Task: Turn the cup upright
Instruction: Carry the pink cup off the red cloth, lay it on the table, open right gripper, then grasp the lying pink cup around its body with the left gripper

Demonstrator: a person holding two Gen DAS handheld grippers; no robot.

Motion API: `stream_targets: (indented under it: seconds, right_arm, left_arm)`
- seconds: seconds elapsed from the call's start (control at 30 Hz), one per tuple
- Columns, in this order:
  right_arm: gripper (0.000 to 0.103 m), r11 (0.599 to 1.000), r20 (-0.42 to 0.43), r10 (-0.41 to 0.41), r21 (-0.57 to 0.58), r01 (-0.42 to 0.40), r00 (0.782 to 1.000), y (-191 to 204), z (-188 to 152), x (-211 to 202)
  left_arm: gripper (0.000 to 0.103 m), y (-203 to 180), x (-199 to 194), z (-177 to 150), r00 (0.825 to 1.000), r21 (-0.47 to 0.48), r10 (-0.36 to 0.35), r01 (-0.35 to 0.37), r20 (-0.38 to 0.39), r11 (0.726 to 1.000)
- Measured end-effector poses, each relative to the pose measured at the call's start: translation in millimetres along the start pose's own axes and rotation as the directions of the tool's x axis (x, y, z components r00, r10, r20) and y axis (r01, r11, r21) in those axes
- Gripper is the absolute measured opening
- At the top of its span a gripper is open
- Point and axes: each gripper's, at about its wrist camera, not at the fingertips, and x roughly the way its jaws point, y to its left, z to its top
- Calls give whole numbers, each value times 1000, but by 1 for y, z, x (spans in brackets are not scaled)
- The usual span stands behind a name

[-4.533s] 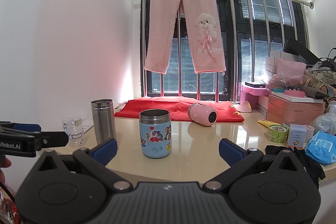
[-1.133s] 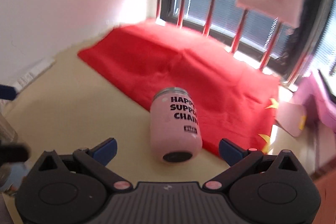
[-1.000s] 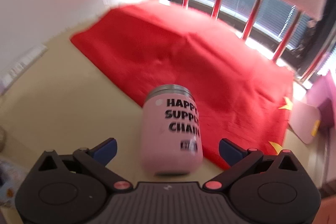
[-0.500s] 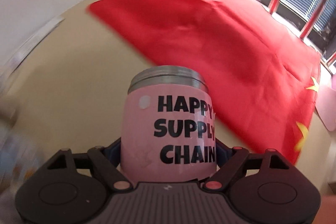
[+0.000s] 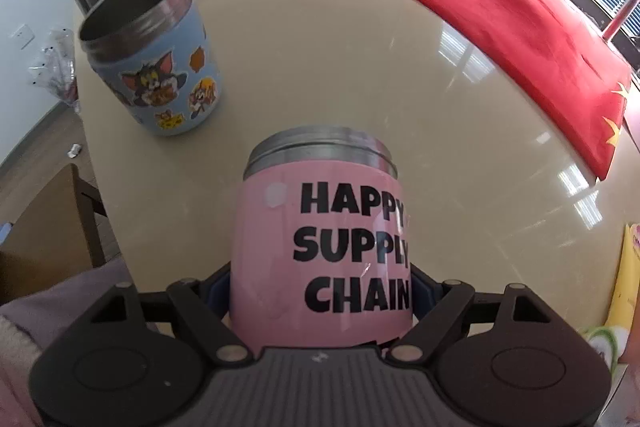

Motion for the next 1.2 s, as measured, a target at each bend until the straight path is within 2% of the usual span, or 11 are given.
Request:
stream_targets:
  seconds: [0.23, 0.33, 0.43, 0.6, 0.7, 0.93, 1.07, 1.2]
  right_arm:
    - [83, 998, 7, -66, 23, 65, 998, 7, -9, 16]
    - [84, 996, 25, -75, 46, 74, 997, 6, -14, 15]
    - [95, 996, 67, -70, 69, 65, 995, 4, -27, 6]
    - [96, 995, 128, -88, 55, 81, 988, 0, -49, -16]
    - [96, 993, 168, -78, 105, 61, 983, -7, -64, -43]
    - [97, 972, 213, -72, 232, 21, 974, -21, -108, -104]
    - [97, 956, 229, -130, 288, 61, 965, -41, -121, -122]
    - [97, 939, 227, -188, 328, 106, 956, -62, -133, -129]
  left_arm:
    - [103, -8, 0, -18, 998, 54, -63, 62, 9, 997]
    - [103, -13, -2, -28, 998, 54, -57, 55, 32, 997]
    - [103, -21, -4, -42, 998, 53, -43, 40, 49, 998]
    - [103, -34, -13, -58, 998, 42, -29, 27, 47, 999]
    - [103, -40, -21, -60, 999, 20, -22, 22, 25, 1000]
    - [103, -59, -21, -42, 995, -43, -82, 80, -54, 996]
    - [103, -79, -1, -32, 992, -34, -89, 87, -87, 996]
    - [103, -96, 27, -22, 984, -94, -112, 100, -138, 991]
